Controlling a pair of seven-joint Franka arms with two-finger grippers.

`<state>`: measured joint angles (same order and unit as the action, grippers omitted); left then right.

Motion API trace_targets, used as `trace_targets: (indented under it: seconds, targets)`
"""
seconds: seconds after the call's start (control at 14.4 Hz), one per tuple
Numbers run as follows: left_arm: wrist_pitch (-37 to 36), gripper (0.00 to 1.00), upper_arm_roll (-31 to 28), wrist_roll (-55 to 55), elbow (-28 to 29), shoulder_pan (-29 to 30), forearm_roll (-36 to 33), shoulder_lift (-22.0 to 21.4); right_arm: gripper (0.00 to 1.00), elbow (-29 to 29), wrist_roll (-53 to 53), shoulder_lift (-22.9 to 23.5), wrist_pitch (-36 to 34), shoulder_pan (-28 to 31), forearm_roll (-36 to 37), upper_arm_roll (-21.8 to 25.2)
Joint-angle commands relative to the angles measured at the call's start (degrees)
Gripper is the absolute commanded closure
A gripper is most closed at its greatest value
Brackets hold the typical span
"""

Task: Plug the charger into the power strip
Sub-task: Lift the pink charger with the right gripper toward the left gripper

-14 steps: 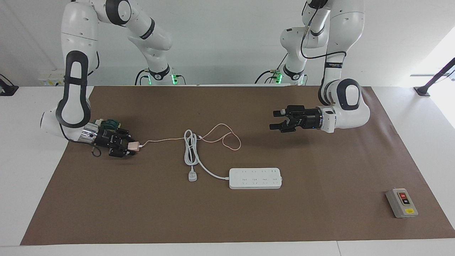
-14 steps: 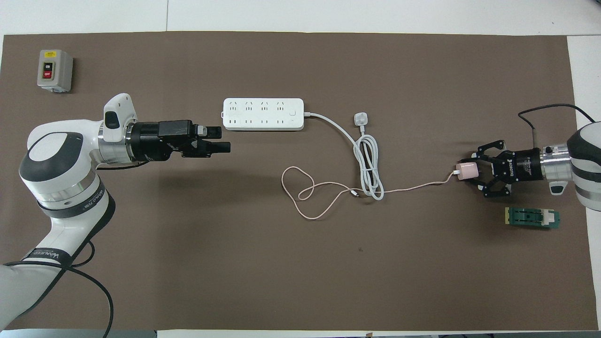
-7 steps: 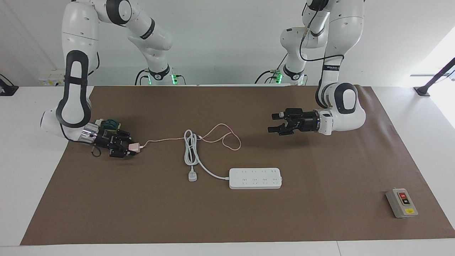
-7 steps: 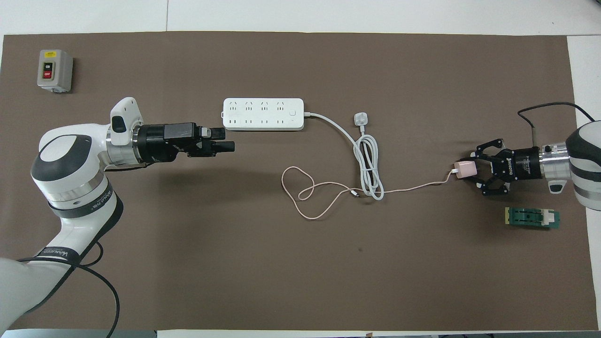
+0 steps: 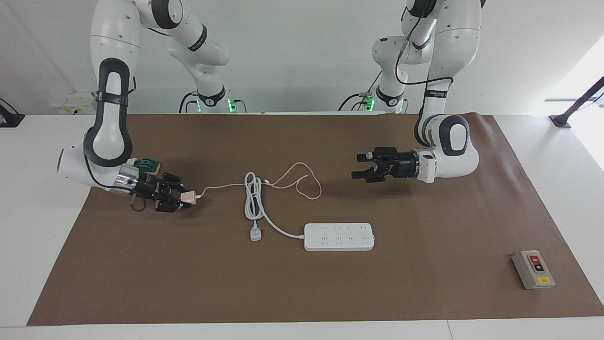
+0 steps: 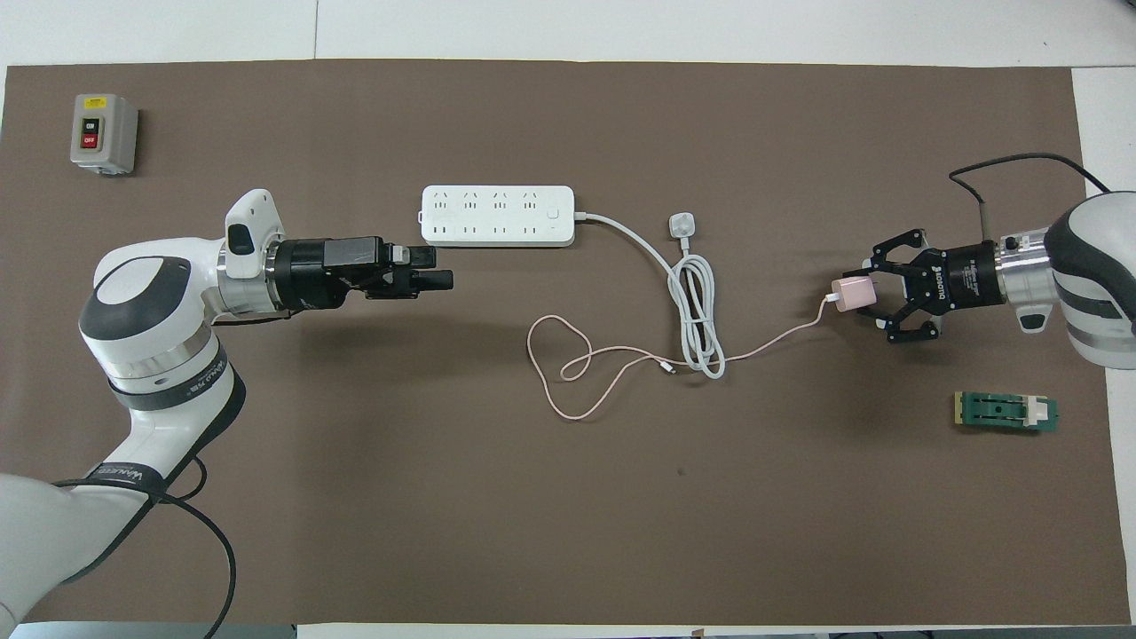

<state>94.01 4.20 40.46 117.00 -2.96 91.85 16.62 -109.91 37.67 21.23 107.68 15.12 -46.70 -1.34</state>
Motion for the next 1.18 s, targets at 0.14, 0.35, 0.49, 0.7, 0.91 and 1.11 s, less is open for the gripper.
trace_targets:
  seconds: [0.14, 0.35, 0.49, 0.7, 0.91, 1.11]
  targets:
    - [3.5, 0.00, -0.4, 1.4, 0.8, -3.7, 2.6, -0.1, 1.00, 0.0, 10.6, -5.9, -0.4, -7.0, -2.2, -0.7]
    - [3.4, 0.00, -0.4, 1.4, 0.9, -3.7, 2.5, -0.3, 1.00, 2.0, 19.5, -7.1, 2.6, -13.7, -2.7, -0.7]
    - [3.3, 0.00, -0.4, 1.4, 0.9, -3.7, 2.6, -0.3, 1.00, 2.9, 23.4, -7.2, 4.2, -17.5, -3.5, -0.7]
    - [2.8, 0.00, -0.4, 1.4, 0.9, -3.4, 2.5, -0.4, 1.00, 3.9, 29.5, -7.2, 8.1, -22.7, -4.6, -0.7]
    - [2.7, 0.00, -0.4, 1.4, 0.9, -3.1, 2.5, -0.4, 1.00, 5.5, 37.5, -6.8, 14.6, -29.1, -5.7, -0.7]
    - [2.8, 0.00, -0.5, 1.5, 0.9, -3.2, 2.5, -0.3, 1.00, 6.5, 42.7, -6.4, 21.9, -35.0, -6.5, -0.7]
